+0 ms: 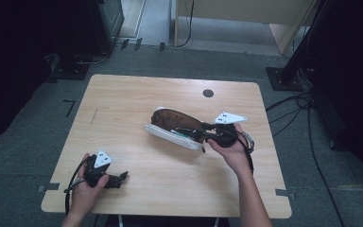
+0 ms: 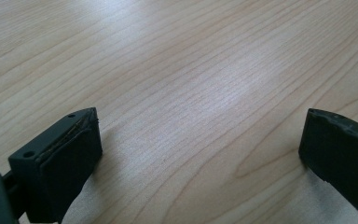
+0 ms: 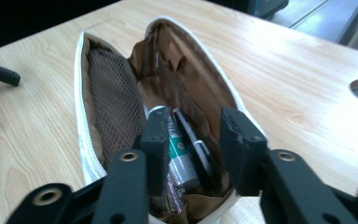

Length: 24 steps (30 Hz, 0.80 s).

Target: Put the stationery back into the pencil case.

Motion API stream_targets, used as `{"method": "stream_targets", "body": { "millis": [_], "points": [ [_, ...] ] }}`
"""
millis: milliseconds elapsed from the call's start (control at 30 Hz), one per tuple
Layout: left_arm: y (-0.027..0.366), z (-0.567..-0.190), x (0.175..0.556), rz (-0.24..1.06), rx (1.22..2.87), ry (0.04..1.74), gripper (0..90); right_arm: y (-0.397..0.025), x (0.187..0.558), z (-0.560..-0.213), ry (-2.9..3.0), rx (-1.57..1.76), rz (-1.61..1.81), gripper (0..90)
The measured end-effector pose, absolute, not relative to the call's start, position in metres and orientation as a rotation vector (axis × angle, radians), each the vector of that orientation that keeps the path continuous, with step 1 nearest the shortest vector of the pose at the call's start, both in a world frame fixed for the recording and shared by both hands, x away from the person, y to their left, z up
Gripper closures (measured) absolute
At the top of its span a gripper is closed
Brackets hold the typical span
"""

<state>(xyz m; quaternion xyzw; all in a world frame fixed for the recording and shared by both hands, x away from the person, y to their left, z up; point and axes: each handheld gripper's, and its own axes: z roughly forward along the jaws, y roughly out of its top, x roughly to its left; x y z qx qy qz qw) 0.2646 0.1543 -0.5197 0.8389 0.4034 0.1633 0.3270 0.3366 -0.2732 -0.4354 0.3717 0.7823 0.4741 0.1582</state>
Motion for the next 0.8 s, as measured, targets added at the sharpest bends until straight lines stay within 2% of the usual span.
{"method": "stream_targets", "body": {
  "millis": [100, 167, 267, 400, 800],
  "points": [
    [0.154, -0.520, 0.265, 0.428, 2.198, 1.057, 0.0, -0.276, 0.332, -0.431, 2.204, 1.082, 1.347, 49.5],
    [0.154, -0.520, 0.265, 0.428, 2.198, 1.056, 0.0, -0.279, 0.328, -0.428, 2.159, 1.100, 1.329, 39.5],
    [0.154, -0.520, 0.265, 0.428, 2.197, 1.057, 0.0, -0.283, 0.324, -0.425, 2.105, 1.166, 1.277, 19.6],
    [0.154, -0.520, 0.265, 0.428, 2.197, 1.057, 0.0, -0.293, 0.320, -0.422, 2.053, 1.253, 1.225, 1.1],
    [0.154, -0.520, 0.265, 0.427, 2.198, 1.057, 0.0, -0.326, 0.295, -0.438, 1.994, 1.319, 1.132, 0.0]
  ]
}}
